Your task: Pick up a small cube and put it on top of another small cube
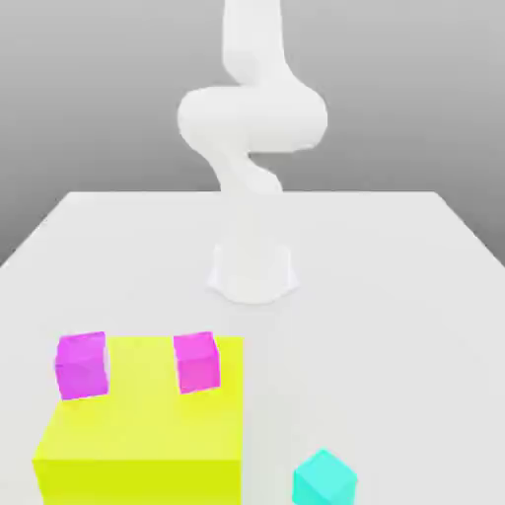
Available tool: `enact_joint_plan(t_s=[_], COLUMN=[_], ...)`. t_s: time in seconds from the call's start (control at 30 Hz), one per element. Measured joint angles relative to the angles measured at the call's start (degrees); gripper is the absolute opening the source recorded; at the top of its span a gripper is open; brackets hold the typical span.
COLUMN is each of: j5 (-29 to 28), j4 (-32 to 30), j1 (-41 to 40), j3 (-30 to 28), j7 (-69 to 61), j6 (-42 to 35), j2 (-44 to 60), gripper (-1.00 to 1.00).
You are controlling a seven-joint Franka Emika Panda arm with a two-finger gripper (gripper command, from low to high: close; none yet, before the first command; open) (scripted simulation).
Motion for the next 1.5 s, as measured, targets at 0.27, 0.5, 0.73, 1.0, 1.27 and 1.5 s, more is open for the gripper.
enact_joint_plan(t_s=[0.27, 0.5, 0.73, 1.0, 1.27, 1.5], j5=[-1.2, 0.0, 3.6, 8.4, 12.4, 12.6], j4=[4.2, 7.8, 11.5, 15.7, 19.6, 19.6], j1=[-3.2, -5.6, -10.5, -16.4, -21.4, -21.3], j3=[-3.7, -7.8, -10.1, -11.0, -9.0, -9.1], j7=[-0.6, -2.6, -6.3, -10.9, -14.2, -14.3], j6=[2.5, 4.8, 6.9, 9.2, 15.8, 15.7], j2=[16.9, 31.4, 46.2, 63.1, 79.1, 79.0], gripper=[0.0, 0.0, 0.0, 0.0, -1.0, -1.0])
